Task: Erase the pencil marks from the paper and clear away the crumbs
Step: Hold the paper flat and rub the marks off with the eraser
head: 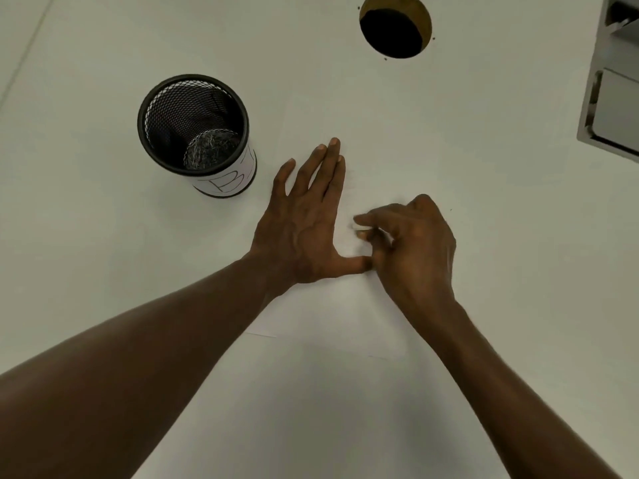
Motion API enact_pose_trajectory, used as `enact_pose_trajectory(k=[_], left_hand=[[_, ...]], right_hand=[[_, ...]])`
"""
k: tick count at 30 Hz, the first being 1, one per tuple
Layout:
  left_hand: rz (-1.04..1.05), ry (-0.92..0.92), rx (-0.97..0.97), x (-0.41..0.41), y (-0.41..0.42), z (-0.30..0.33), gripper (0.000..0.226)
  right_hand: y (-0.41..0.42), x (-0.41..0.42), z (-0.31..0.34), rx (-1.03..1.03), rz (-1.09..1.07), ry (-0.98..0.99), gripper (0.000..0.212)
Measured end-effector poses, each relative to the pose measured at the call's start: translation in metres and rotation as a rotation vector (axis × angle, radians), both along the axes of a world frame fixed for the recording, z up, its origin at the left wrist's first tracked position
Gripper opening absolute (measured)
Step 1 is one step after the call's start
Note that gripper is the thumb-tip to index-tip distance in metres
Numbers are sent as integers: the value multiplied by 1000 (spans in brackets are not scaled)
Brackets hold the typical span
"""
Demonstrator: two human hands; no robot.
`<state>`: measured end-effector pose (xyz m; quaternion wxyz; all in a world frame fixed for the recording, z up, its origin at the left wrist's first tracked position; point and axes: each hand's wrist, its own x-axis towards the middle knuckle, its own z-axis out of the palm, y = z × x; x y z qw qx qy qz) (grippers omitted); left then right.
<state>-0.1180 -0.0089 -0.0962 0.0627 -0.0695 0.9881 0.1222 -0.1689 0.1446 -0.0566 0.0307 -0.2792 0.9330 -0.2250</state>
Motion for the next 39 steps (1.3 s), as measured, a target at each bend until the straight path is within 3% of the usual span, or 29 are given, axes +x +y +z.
enact_pose_trajectory(k=[6, 13, 19, 24, 30, 35, 39], left_hand=[[6, 6, 7, 1, 2, 0, 141], [-5, -21, -13, 0, 0, 0, 139], [-3, -7, -13, 1, 2, 0, 141], [-2, -31, -18, 0, 1, 2, 139], [3, -3, -14, 1, 2, 1, 140], [-2, -22, -18, 0, 2, 2, 138], [12, -2, 13, -1, 2, 2, 139]], right_hand=[[-47, -60, -4, -10, -20, 121, 19], [4, 9, 5, 20, 33, 9, 24], [-38, -58, -4, -7, -27, 116, 17], [11, 14, 4, -11, 16, 0, 25], [-33, -50, 0, -34, -30, 90, 24], [5, 5, 0, -21, -28, -20, 30], [6, -1, -8, -101, -70, -63, 27]])
